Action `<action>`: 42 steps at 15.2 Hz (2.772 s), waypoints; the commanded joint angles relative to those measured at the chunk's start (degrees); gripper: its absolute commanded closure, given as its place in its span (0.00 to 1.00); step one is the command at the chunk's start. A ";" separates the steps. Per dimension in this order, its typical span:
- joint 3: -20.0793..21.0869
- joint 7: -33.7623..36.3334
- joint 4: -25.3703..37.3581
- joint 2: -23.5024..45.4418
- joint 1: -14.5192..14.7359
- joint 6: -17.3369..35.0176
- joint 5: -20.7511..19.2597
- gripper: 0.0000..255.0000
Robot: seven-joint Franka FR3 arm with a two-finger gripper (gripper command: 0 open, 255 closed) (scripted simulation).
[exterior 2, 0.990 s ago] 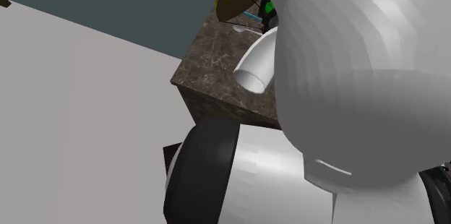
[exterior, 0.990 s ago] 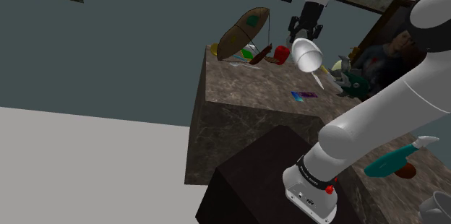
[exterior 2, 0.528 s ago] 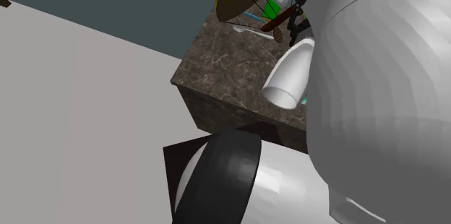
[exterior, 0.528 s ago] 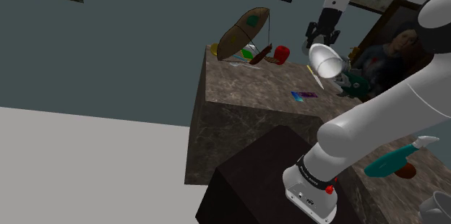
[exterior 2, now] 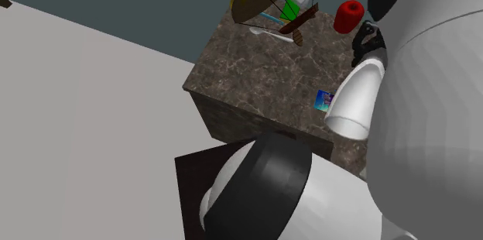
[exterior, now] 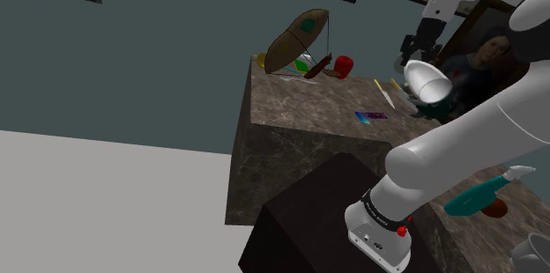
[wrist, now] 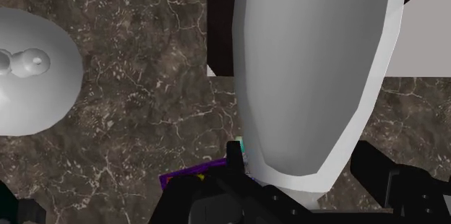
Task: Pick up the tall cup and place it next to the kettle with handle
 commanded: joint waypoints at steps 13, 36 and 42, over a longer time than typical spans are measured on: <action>-7.99 -12.52 -0.10 4.12 -4.68 5.05 -2.80 1.00; -9.53 -12.30 -15.25 7.13 -5.23 22.79 -1.98 1.00; -10.01 -12.84 -18.15 9.26 -5.35 27.50 -1.09 1.00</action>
